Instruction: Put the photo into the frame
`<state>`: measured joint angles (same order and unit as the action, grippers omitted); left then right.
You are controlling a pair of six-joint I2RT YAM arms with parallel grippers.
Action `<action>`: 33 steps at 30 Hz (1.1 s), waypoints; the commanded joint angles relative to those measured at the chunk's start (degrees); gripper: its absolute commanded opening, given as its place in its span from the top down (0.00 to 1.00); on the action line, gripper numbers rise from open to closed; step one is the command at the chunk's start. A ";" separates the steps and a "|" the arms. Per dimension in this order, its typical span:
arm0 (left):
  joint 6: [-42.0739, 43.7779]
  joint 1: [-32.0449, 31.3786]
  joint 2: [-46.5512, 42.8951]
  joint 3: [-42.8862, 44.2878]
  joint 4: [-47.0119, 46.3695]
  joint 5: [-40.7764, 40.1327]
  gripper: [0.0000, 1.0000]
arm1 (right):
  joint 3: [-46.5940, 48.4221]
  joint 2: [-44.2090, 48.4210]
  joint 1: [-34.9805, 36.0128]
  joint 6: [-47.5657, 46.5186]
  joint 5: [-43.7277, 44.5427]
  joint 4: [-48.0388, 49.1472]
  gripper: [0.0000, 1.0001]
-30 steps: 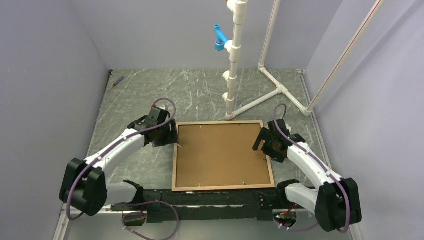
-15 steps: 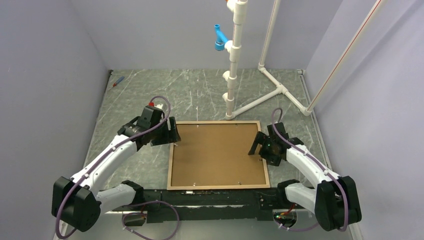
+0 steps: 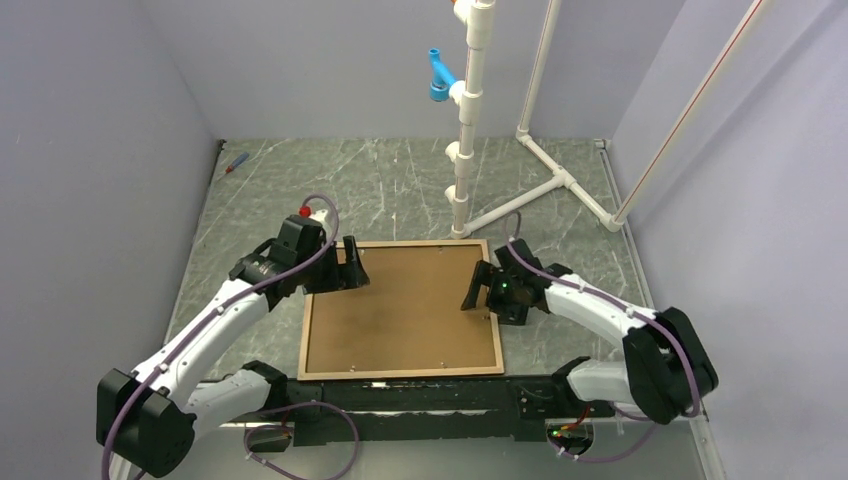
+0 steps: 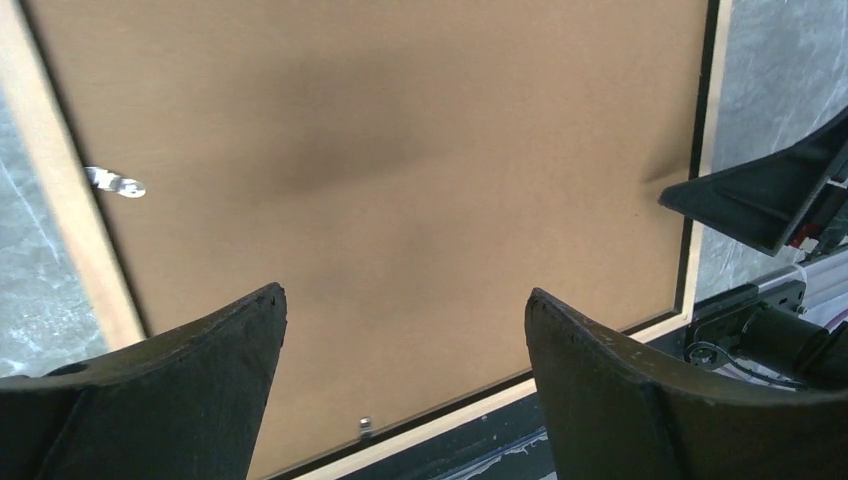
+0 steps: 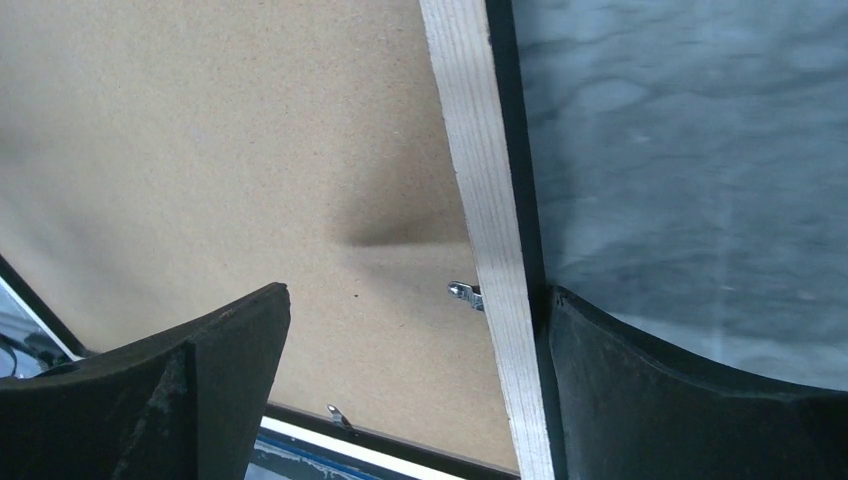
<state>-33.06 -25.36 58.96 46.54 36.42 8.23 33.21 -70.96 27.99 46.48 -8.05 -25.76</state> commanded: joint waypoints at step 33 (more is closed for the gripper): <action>-1.27 -20.73 3.80 -0.16 -5.14 -2.90 0.05 | -6.06 5.71 10.13 2.08 1.15 -8.39 0.58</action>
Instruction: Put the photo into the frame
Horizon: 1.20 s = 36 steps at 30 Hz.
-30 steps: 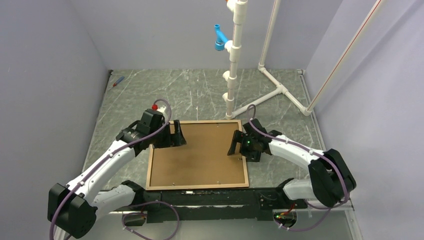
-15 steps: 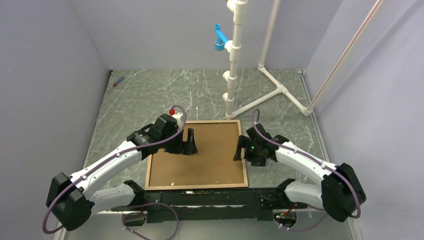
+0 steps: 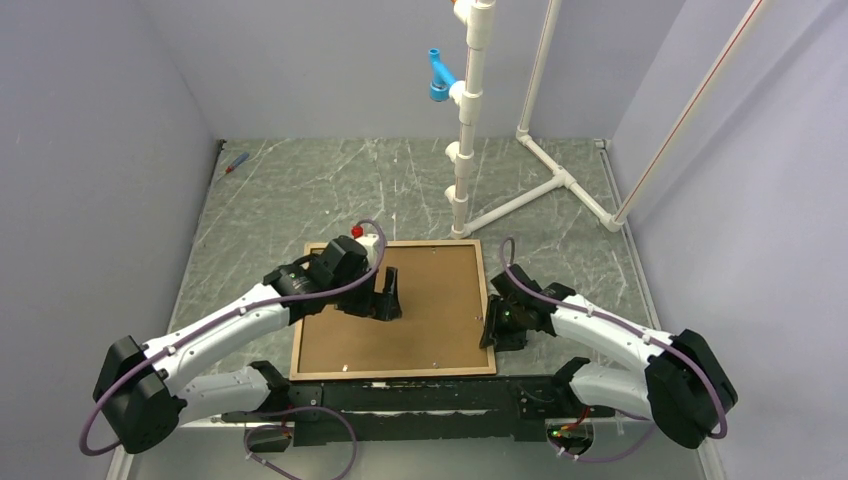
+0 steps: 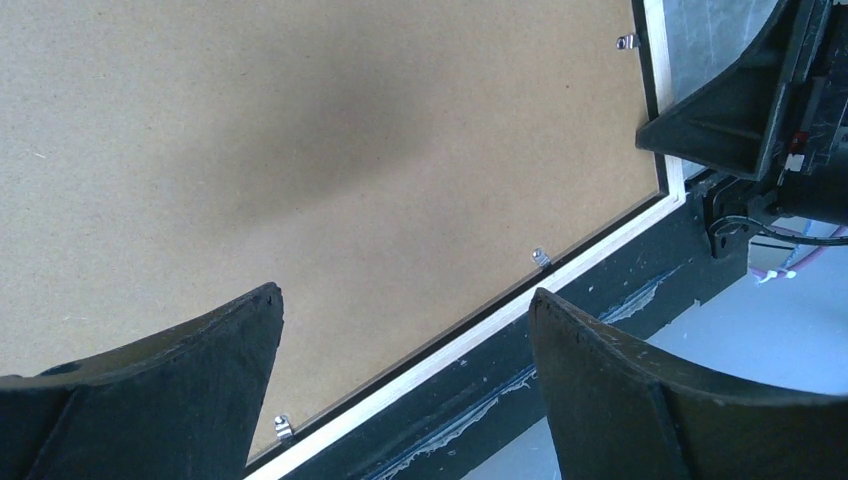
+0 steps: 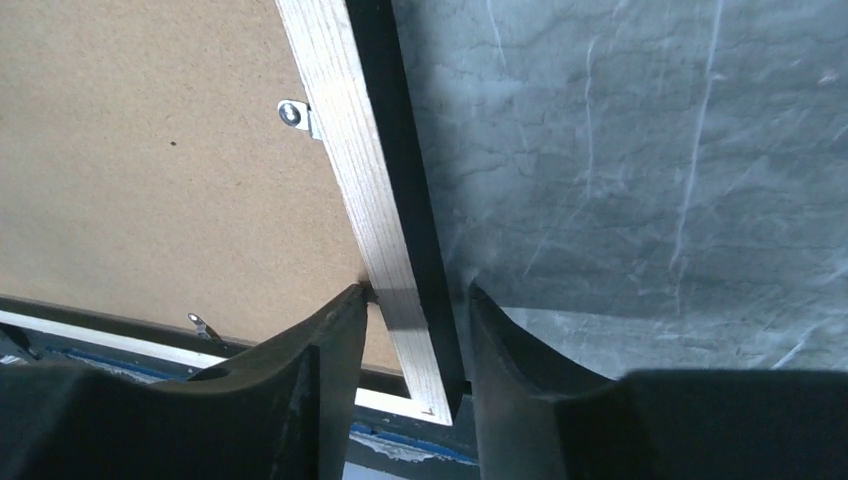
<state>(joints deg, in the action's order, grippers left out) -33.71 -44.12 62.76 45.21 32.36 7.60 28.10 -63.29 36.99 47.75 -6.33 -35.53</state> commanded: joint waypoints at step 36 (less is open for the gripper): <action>13.64 -52.16 2.67 9.52 9.65 -48.18 0.03 | 25.18 -2.39 1.59 -5.95 0.69 -17.49 1.00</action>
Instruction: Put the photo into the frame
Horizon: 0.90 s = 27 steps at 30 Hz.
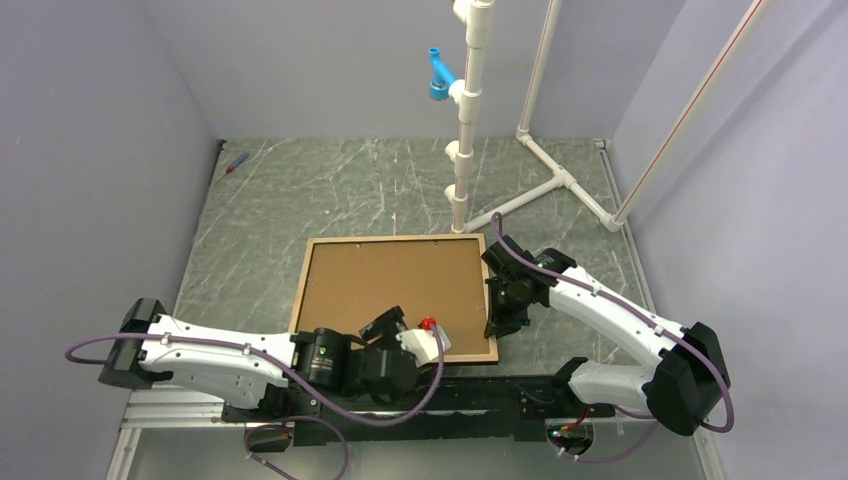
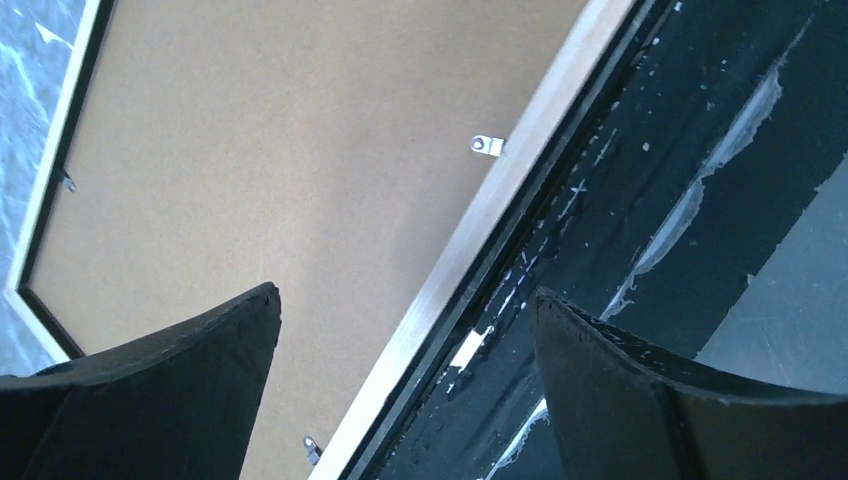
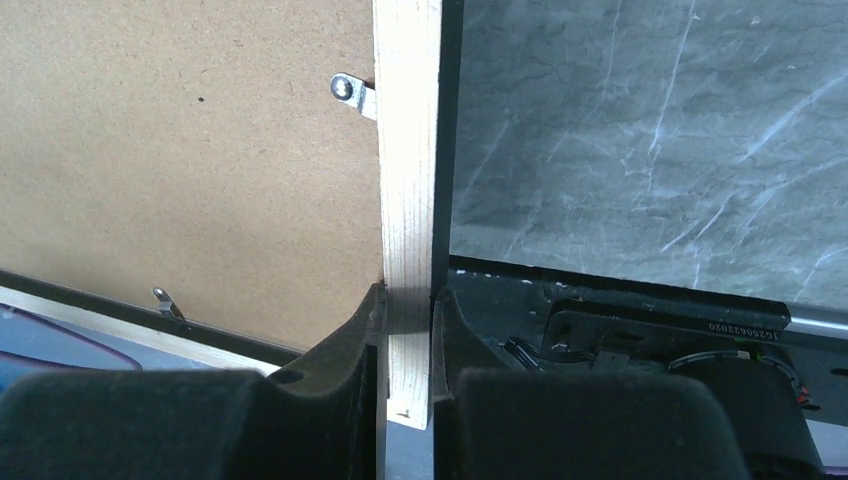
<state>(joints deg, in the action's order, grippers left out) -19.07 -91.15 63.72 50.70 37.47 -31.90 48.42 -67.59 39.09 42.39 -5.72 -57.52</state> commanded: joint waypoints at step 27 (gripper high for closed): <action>-21.46 -13.51 27.51 11.50 27.45 -28.08 0.06 | 9.90 4.71 -0.99 -1.59 -6.53 0.62 1.00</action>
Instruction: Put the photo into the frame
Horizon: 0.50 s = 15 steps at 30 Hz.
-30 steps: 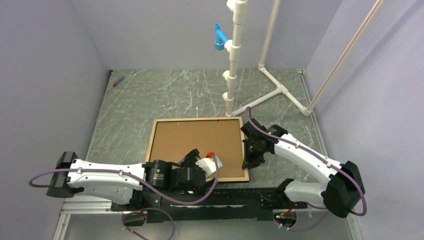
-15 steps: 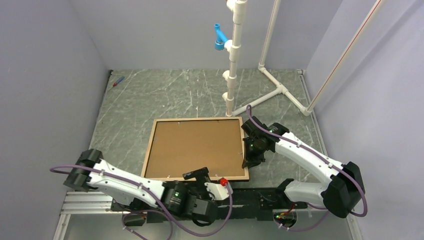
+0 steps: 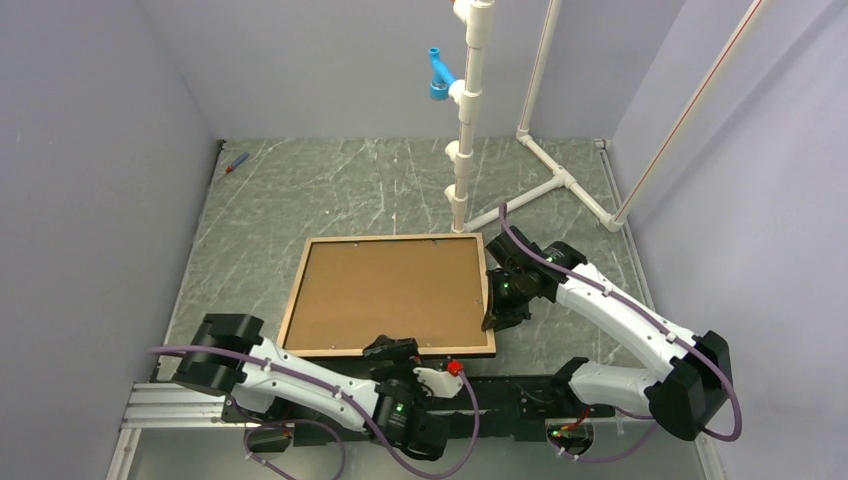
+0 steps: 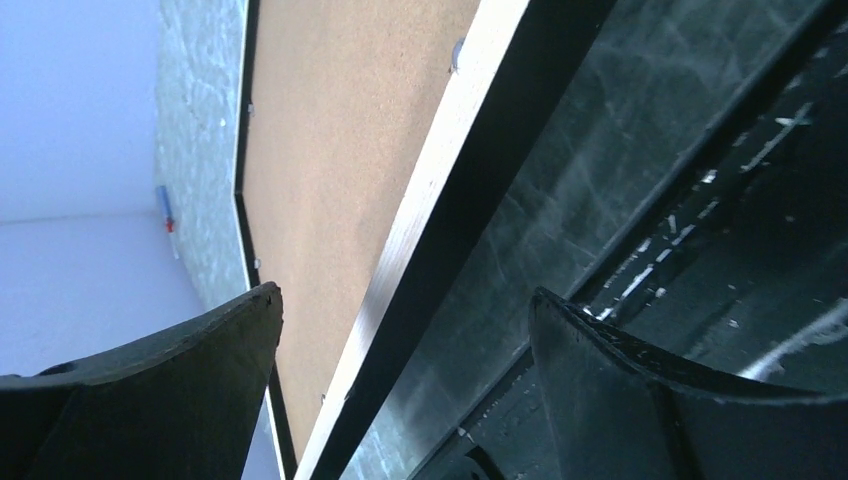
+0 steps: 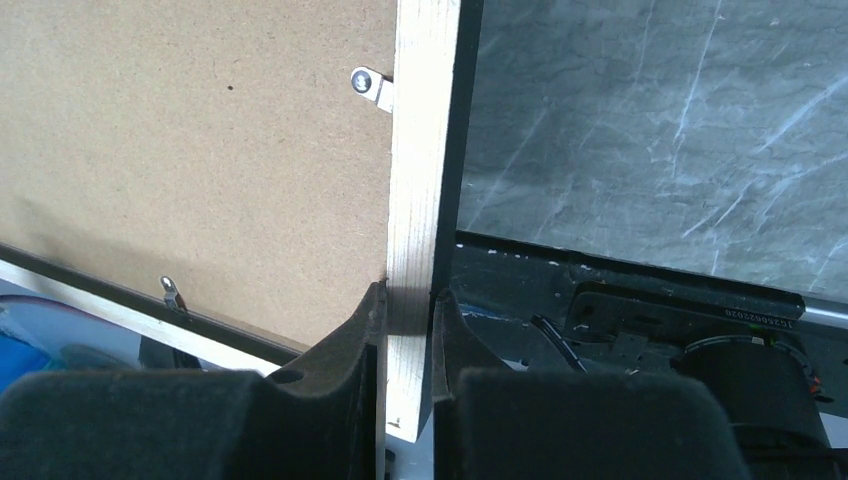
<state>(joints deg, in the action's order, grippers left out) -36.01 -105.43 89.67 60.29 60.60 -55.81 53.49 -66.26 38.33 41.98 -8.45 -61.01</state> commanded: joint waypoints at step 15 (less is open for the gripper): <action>-6.63 4.58 0.20 2.24 9.89 -10.68 0.29 | 4.46 4.89 -0.14 -1.41 -4.76 3.70 1.00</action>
<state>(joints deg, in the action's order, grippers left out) -42.72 -102.61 91.88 61.21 68.20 -61.14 53.84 -64.10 38.17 41.63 -9.32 -60.82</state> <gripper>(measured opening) 0.759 0.143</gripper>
